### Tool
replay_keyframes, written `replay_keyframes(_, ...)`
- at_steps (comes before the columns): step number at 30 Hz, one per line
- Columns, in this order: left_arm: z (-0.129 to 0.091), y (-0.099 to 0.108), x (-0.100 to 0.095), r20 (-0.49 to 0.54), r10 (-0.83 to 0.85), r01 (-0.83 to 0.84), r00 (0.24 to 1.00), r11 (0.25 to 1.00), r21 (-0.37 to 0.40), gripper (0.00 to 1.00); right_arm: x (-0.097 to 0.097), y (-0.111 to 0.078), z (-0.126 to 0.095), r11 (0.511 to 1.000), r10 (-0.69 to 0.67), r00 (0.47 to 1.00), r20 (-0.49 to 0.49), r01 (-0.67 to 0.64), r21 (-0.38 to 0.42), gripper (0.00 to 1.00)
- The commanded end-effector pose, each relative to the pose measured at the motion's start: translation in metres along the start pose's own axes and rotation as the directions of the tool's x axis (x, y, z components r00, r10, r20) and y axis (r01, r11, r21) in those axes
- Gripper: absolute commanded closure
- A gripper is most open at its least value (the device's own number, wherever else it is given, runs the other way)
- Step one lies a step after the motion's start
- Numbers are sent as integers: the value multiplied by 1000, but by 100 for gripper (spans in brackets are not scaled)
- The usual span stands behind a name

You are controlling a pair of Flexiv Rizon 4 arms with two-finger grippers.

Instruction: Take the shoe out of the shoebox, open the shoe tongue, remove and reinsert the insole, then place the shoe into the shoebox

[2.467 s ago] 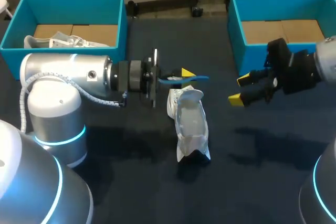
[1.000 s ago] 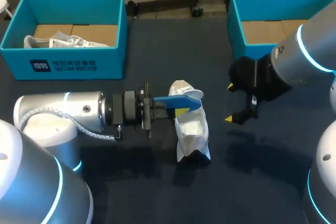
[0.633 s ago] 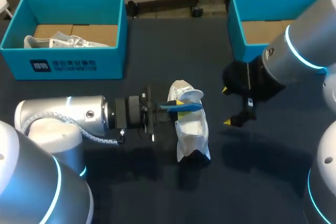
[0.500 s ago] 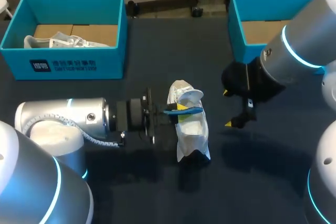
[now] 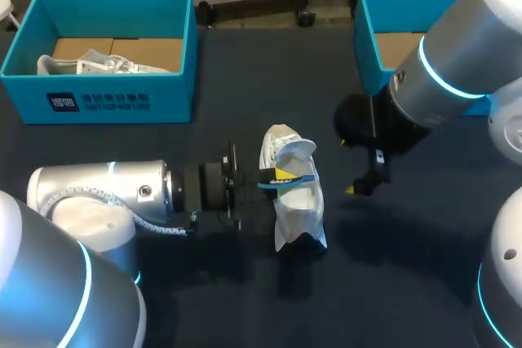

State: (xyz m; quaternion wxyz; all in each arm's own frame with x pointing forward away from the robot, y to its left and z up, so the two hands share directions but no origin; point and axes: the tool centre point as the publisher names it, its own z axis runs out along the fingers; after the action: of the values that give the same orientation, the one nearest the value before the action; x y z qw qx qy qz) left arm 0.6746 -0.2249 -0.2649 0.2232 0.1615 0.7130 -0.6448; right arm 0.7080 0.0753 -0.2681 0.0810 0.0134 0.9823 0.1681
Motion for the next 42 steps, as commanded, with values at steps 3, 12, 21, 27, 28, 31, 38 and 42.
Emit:
replay_keyframes(3,2,8,6,-1,0,0,1000,1000,-16,100,5,0,16,999,-38,999,21,38,-12,0)
replay_keyframes(12,4,14,7,16,32,-32,999,999,-24,100,3,-2,30,995,-104,994,11,104,2,0)
replay_keyframes(21,7,19,8,16,49,-48,999,998,-30,100,-4,0,42,992,-124,992,-12,123,-17,0)
replay_keyframes(27,6,12,9,22,51,-50,998,998,-23,100,-10,5,45,990,-138,990,-24,138,-11,0)
replay_keyframes(28,5,10,9,22,50,-49,999,999,-23,100,-11,6,45,990,-144,989,-25,144,-7,0)
replay_keyframes(31,4,9,9,24,51,-51,998,998,-25,100,-13,7,47,988,-155,987,-39,156,2,0)
replay_keyframes(38,6,1,7,42,59,-58,997,998,-17,100,-14,4,56,988,-151,986,-69,152,12,0)
replay_keyframes(42,9,1,5,42,62,-61,997,998,-17,100,-12,0,59,990,-141,987,-74,141,7,0)
